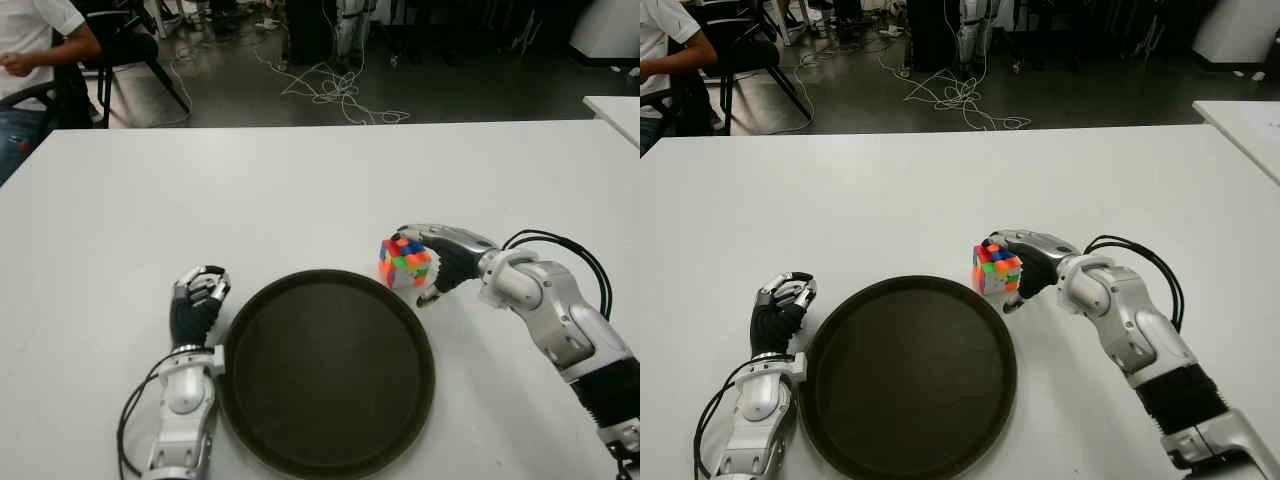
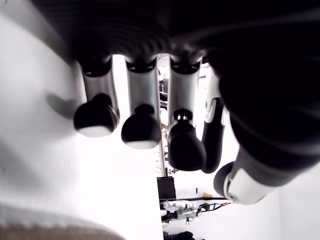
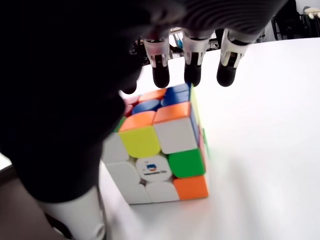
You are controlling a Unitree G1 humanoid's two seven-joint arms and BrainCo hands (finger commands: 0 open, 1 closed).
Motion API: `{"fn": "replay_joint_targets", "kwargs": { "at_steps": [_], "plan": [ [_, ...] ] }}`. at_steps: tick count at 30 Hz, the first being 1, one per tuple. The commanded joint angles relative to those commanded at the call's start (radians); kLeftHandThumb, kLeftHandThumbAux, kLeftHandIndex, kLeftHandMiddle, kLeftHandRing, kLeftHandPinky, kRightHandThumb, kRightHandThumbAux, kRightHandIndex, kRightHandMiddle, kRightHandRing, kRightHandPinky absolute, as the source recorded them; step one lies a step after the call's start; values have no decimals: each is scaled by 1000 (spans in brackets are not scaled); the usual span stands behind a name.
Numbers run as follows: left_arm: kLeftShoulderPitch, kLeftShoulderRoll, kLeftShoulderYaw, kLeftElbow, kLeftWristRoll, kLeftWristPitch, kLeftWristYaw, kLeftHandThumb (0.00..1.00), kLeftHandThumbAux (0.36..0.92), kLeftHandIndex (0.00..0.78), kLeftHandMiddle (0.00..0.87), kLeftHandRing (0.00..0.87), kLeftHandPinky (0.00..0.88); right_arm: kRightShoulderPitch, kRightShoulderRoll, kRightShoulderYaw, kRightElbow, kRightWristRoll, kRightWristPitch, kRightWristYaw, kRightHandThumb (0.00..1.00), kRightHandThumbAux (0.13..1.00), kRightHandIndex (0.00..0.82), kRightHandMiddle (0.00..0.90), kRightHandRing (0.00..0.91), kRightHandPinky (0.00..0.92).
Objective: Pick up the Rubik's Cube and put it in the plate
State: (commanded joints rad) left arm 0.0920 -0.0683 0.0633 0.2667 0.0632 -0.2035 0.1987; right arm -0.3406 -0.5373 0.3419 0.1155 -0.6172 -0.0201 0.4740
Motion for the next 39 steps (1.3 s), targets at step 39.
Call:
{"fn": "replay_joint_targets", "kwargs": {
  "at_steps": [39],
  "plan": [
    [-9,-1,-1,3,12,20,16,707,705,444,815,837,839,-54,-1,-7,13,-4,-23,-6,0,885,0,0,0,0]
  ]
}}
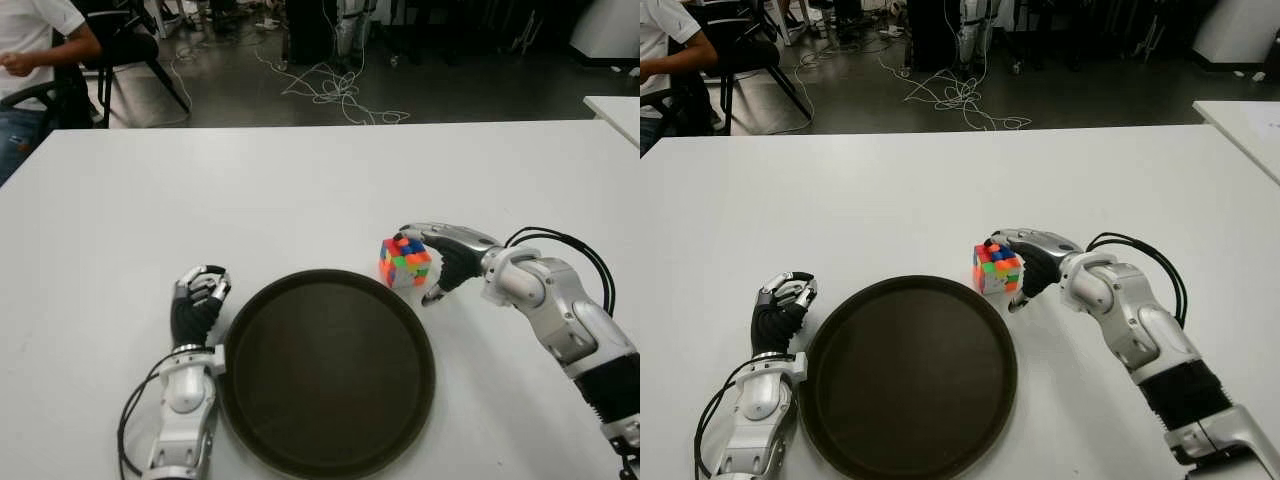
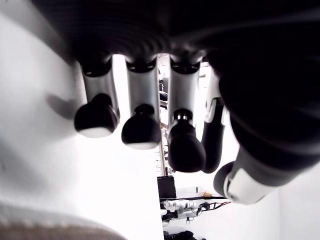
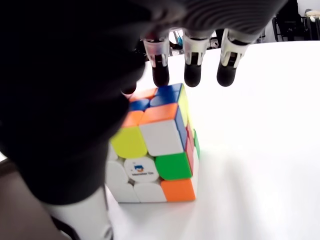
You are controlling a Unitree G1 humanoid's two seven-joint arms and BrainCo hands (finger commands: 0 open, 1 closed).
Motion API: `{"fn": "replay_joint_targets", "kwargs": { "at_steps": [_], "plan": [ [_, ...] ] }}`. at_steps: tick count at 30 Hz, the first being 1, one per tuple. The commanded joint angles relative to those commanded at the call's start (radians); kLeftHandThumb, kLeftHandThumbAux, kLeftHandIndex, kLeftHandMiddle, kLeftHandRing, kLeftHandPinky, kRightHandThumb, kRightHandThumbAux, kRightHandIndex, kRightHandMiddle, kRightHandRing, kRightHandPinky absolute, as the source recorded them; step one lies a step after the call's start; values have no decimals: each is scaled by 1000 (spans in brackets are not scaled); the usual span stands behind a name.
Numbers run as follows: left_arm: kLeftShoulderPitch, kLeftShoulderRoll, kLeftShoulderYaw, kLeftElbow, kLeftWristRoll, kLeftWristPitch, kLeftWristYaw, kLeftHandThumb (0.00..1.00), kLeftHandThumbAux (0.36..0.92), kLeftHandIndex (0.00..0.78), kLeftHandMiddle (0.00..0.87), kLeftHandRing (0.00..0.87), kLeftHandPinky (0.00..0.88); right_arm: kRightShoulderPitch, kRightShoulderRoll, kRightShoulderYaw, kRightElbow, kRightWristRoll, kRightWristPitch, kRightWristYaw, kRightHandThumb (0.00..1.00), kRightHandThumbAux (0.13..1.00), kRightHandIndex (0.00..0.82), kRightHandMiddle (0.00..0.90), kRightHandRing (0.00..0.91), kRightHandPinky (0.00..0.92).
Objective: Pick up the Rubik's Cube and put it in the plate
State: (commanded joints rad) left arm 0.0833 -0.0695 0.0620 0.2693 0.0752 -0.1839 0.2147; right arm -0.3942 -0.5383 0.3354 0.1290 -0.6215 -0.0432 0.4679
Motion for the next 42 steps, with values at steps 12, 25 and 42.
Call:
{"fn": "replay_joint_targets", "kwargs": {
  "at_steps": [12,25,42],
  "plan": [
    [2,-6,1,0,8,-5,14,706,705,443,816,837,843,-21,-6,-12,-1,5,-11,-13,0,888,0,0,0,0],
    [-2,-3,3,11,7,-13,14,707,704,444,819,841,842,-29,-1,-20,26,1,-35,-76,0,819,0,0,0,0],
    [5,-4,-3,-2,14,-1,14,707,704,444,814,838,843,-44,7,-5,47,2,-23,-50,0,791,0,0,0,0]
  ]
}}
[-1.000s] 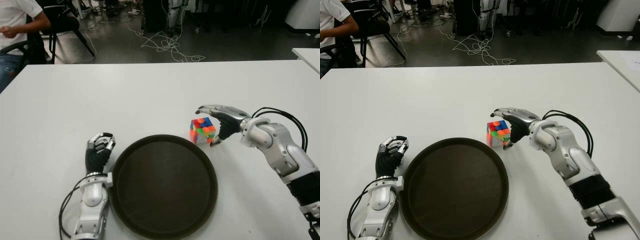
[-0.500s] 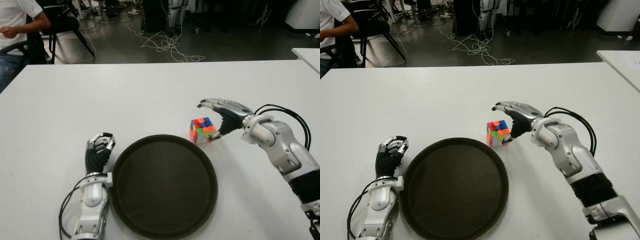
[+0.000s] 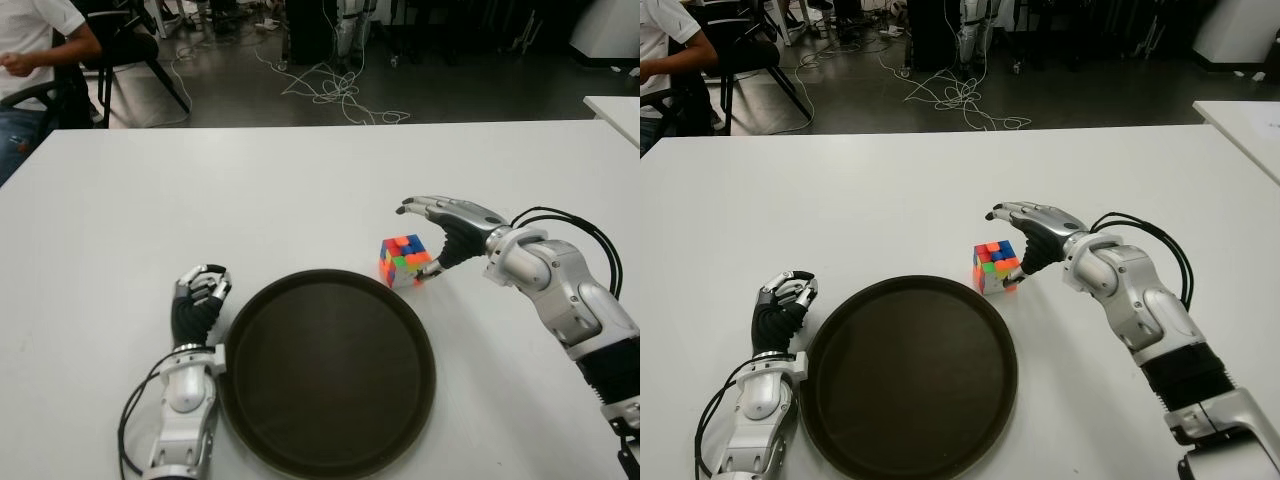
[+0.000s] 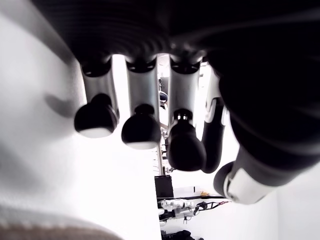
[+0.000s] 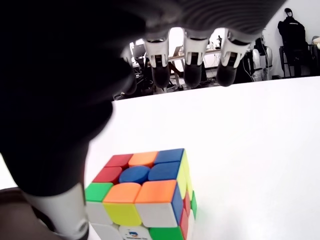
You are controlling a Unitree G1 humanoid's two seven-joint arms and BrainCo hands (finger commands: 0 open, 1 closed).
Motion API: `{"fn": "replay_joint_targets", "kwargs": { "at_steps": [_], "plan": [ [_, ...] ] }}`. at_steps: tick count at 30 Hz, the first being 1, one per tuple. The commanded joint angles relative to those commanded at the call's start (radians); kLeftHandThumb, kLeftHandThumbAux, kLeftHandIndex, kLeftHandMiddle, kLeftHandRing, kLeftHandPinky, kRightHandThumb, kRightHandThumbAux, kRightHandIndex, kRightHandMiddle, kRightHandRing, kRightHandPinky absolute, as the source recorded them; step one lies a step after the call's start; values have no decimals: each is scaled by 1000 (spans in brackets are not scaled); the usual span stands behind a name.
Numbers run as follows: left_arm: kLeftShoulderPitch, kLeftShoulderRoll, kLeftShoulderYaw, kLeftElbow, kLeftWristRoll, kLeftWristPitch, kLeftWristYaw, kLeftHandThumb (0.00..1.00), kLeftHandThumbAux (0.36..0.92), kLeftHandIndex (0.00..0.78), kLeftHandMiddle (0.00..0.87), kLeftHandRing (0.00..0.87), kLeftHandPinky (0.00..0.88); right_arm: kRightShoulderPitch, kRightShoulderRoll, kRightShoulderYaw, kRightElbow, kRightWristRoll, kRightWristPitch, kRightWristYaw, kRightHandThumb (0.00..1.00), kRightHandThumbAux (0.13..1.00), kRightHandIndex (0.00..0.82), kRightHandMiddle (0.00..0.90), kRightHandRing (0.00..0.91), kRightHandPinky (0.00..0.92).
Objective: Pick up the Rubik's Cube and put it in the plate
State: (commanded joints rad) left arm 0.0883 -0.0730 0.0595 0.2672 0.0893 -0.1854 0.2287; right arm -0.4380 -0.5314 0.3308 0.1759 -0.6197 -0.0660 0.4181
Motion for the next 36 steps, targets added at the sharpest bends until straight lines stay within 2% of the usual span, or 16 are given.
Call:
{"fn": "replay_joint_targets", "kwargs": {
  "at_steps": [15,23,36],
  "plan": [
    [16,-4,-6,-51,3,55,0,706,706,443,813,836,841,-32,8,19,47,6,-31,12,0,821,0,0,0,0],
    [11,-2,-2,-42,-2,58,-4,707,705,444,814,837,840,-50,13,28,73,1,-44,7,0,798,0,0,0,0],
    [4,6,-1,-16,6,45,2,708,704,444,823,841,837,-73,29,41,109,-4,-66,-7,0,836,0,0,0,0]
  ]
}}
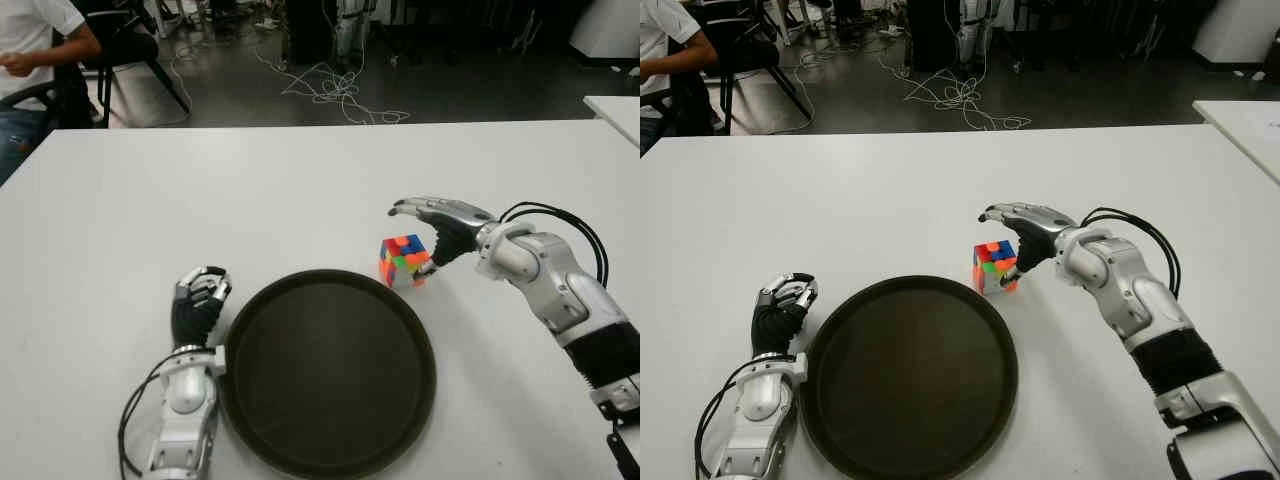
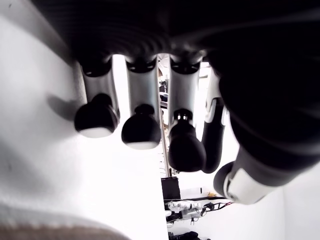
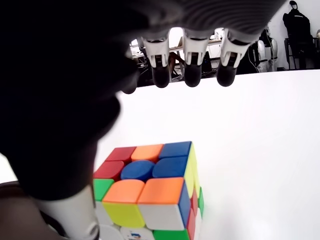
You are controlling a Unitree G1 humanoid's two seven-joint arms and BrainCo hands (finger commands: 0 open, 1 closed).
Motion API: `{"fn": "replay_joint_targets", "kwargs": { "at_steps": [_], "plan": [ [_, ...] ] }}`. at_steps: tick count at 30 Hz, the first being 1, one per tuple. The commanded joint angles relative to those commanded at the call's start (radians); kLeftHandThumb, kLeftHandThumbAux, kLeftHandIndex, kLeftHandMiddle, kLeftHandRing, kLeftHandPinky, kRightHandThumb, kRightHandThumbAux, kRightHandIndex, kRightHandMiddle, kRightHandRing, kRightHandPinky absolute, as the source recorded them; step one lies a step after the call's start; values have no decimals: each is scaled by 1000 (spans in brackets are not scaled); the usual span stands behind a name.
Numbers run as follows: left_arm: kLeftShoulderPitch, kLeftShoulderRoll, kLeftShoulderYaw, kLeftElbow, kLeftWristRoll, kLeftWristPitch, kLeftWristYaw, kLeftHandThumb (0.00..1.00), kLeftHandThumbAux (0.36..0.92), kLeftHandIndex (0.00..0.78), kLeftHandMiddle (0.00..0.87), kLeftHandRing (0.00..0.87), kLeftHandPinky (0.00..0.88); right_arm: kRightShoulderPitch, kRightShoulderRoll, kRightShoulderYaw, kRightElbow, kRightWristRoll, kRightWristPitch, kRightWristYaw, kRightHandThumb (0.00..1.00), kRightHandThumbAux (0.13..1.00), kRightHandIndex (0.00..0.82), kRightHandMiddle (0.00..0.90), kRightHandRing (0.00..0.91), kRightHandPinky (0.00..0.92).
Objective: Pick up the Rubik's Cube and put it in the plate
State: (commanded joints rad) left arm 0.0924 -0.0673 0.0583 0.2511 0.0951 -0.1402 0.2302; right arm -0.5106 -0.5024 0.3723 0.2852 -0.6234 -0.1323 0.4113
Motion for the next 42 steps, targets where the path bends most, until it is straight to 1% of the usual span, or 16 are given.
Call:
{"fn": "replay_joint_targets", "kwargs": {
  "at_steps": [4,12,16,27,34,42],
  "plan": [
    [0,-1,-1,0,5,-4,5,708,705,444,823,842,842,-11,10,5,19,4,-1,4,0,824,0,0,0,7],
    [-6,-2,3,19,1,-22,5,708,704,444,821,842,840,-14,14,4,36,7,-21,-10,0,812,0,0,0,6],
    [-10,-2,6,26,-6,-26,1,708,704,444,818,840,840,-23,23,9,65,3,-30,-21,0,808,0,0,0,3],
    [-1,-8,-1,8,8,-26,17,706,705,444,813,836,842,-30,28,15,91,0,-45,-40,0,784,0,0,0,0],
    [-1,4,-8,14,23,-30,15,706,704,444,812,835,837,-29,29,20,88,-3,-29,-35,0,816,0,0,0,1],
    [2,0,-4,7,11,-30,12,706,704,444,814,837,843,-25,30,22,84,5,-24,-21,0,835,0,0,0,2]
  ]
}}
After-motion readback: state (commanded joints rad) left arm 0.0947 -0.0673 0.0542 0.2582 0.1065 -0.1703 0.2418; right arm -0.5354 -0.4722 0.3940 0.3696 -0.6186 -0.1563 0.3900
